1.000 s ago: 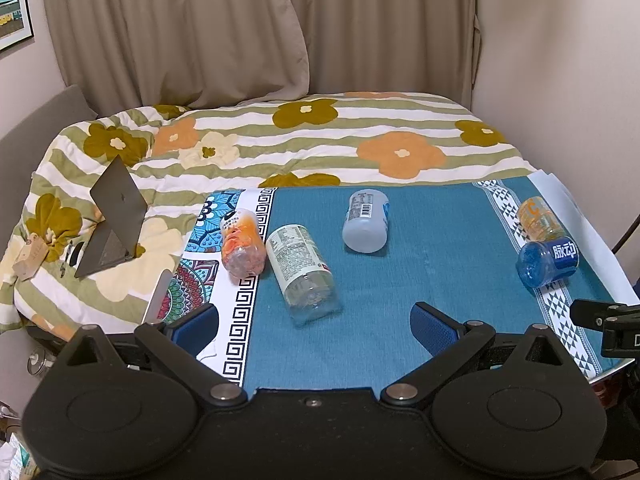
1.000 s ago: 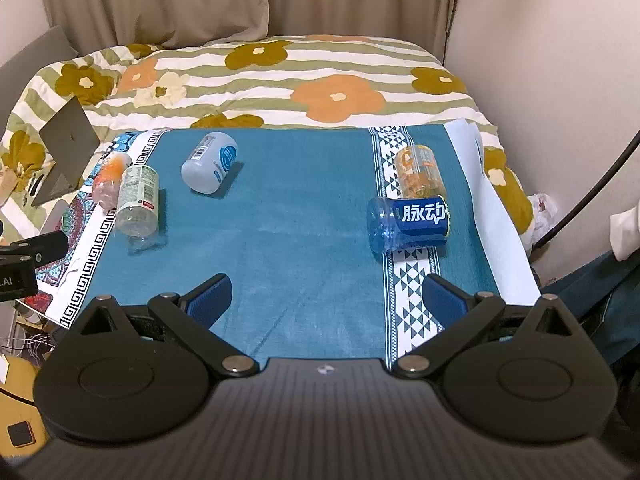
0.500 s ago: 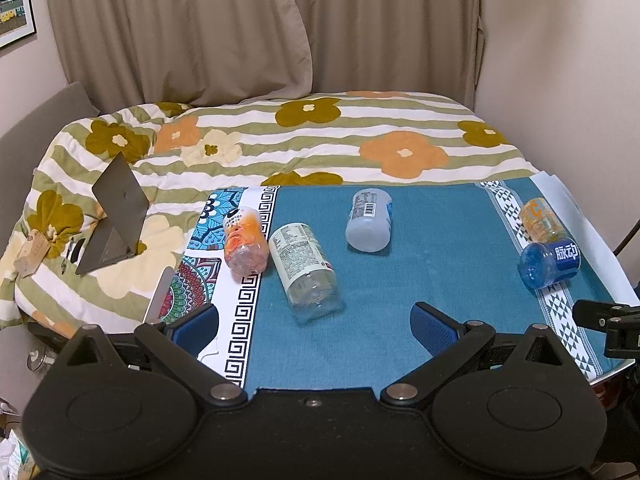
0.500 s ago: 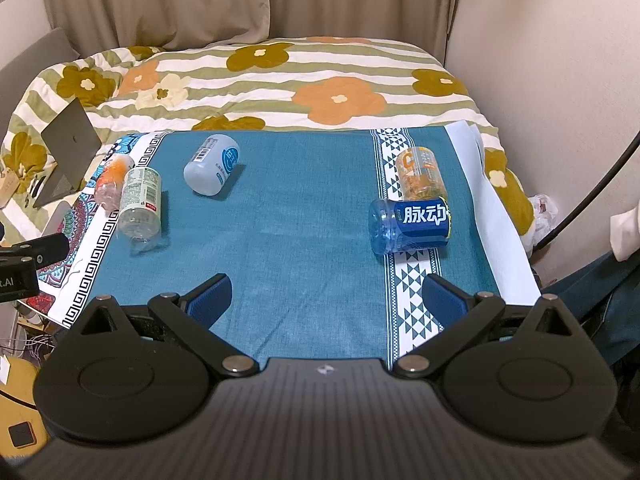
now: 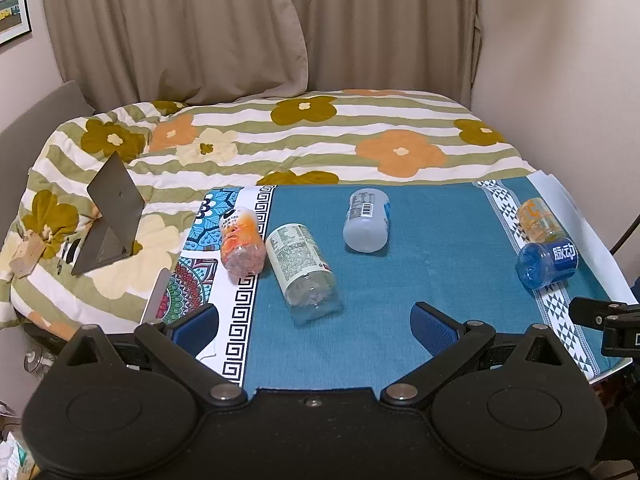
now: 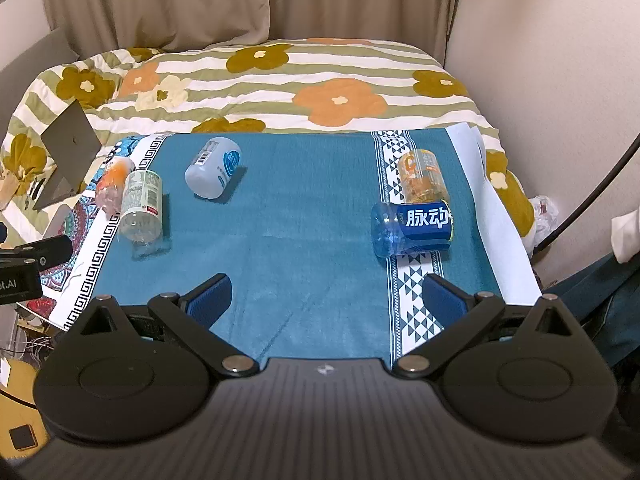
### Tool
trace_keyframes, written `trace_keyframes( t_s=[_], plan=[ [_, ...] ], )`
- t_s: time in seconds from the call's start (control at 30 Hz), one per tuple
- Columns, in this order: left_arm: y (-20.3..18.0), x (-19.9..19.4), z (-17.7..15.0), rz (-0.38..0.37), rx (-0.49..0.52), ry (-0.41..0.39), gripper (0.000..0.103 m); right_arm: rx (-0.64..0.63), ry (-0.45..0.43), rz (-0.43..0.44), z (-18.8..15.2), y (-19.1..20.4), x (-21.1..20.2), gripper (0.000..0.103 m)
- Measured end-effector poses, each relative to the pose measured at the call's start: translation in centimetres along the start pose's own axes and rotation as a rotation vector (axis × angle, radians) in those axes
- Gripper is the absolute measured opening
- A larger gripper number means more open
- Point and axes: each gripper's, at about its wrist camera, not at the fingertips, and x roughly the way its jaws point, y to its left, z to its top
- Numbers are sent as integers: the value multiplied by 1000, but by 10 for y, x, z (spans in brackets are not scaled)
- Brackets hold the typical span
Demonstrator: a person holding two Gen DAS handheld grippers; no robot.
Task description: Flip cup upright
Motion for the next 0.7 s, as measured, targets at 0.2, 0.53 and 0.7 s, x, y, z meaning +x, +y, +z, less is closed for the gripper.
trace_keyframes(
  t_s=[0.2, 0.53, 0.7],
  plan=[
    [5, 1, 5, -11, 4, 0, 103, 10, 2, -8, 4, 3, 0, 103],
    [18, 19, 8, -56, 43, 42, 103, 70, 25, -69, 19, -7, 13, 103],
    [18, 39, 10, -79, 89, 63, 103, 195, 49, -81, 33, -31, 43, 103]
  ],
)
